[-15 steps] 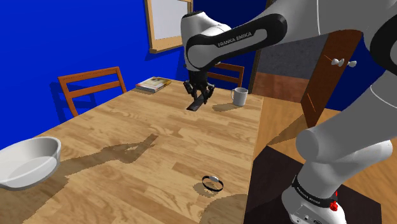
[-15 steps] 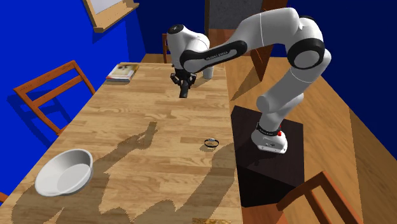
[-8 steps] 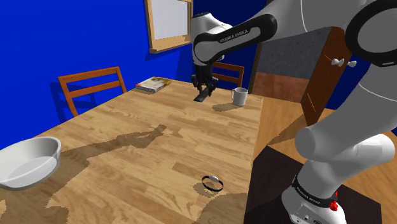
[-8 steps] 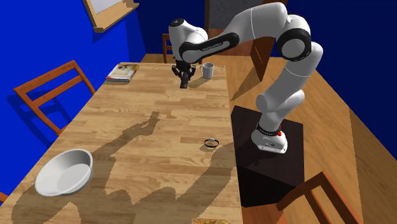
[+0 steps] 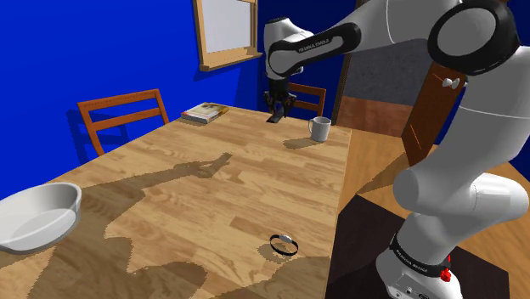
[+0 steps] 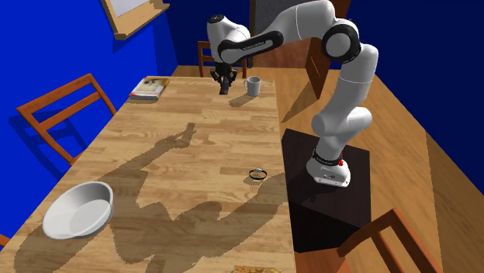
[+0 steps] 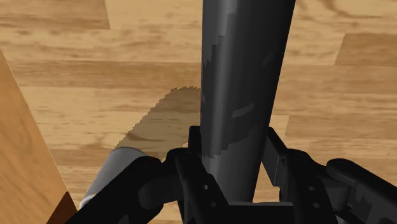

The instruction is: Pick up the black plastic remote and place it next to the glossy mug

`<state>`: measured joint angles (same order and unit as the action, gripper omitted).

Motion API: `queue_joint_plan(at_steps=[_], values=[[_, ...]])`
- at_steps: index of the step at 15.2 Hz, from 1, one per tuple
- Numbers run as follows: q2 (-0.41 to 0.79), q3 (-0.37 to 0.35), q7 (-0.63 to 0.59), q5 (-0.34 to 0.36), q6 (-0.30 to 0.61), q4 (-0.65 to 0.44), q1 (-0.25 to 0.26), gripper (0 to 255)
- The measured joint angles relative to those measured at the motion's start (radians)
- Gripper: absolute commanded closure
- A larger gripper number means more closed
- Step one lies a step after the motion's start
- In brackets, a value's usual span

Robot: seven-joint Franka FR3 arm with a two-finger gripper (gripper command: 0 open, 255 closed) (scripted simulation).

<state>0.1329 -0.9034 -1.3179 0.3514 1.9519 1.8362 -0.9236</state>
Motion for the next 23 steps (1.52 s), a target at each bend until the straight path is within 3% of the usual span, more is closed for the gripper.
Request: queue_joint_plan(at_steps=[8, 14, 17, 23], values=[[0.244, 0.085, 0.067, 0.161, -0.083, -0.27, 0.039, 255], [0.461, 0.163, 0.157, 0.261, -0.179, -0.58, 0.125, 255], [0.497, 0.177, 0.162, 0.278, -0.17, -0.607, 0.136, 255], [0.507, 0.183, 0.138, 0.291, -0.102, -0.538, 0.12, 255]])
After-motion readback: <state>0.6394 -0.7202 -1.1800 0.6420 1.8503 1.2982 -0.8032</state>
